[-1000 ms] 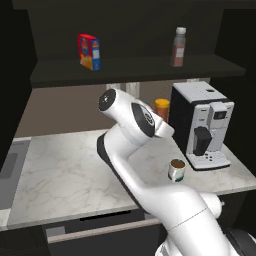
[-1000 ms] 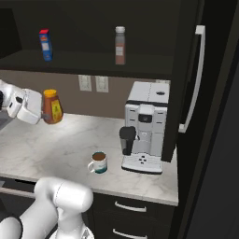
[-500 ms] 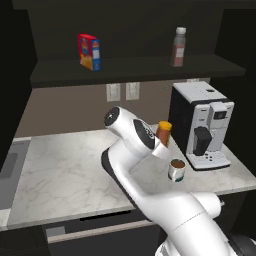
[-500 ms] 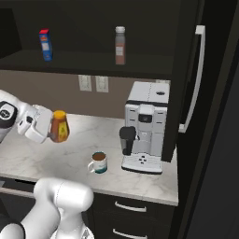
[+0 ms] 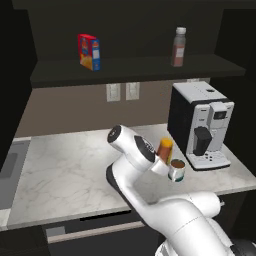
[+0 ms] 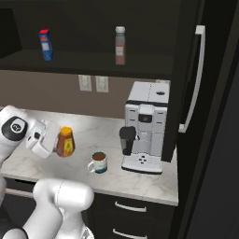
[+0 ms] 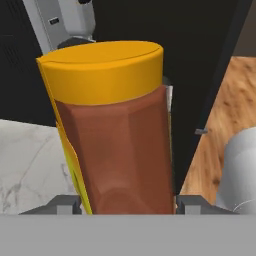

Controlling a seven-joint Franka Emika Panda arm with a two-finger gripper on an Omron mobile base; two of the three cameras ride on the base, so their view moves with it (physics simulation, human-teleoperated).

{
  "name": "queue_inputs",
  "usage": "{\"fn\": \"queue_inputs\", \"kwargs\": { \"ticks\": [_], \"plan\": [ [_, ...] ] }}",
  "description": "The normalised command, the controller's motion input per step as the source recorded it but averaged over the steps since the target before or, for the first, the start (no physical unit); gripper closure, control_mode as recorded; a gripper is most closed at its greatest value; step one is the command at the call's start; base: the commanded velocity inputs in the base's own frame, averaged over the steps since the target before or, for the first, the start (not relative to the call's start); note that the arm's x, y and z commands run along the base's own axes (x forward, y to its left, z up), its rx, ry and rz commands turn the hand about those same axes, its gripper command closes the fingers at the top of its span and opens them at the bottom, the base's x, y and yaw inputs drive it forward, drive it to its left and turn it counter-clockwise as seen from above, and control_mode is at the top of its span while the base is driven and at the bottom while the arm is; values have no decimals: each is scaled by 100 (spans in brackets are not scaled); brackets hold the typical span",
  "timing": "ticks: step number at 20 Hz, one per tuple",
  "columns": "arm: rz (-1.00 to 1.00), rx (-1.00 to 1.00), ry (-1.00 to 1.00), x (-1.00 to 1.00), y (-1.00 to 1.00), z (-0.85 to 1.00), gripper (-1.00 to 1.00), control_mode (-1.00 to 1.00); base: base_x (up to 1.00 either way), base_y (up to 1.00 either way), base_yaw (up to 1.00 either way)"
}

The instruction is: Pick the cinnamon and honey bottle from the cabinet and place them next to the mug.

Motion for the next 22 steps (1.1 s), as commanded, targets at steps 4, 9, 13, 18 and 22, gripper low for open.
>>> {"fn": "queue_inputs", "kwargs": {
  "ticks": [4, 9, 13, 18, 22],
  "plan": [
    [-7, 0, 12, 7, 0, -42, 100, -100, 0, 0, 0],
    [-2, 0, 6, 11, 0, -24, 100, -100, 0, 0, 0],
    [-2, 0, 4, 23, 0, -26, 100, -100, 0, 0, 0],
    [-2, 0, 6, 34, 0, -31, 100, -100, 0, 0, 0],
    [-1, 0, 2, 33, 0, -11, 100, -100, 0, 0, 0]
  ]
}}
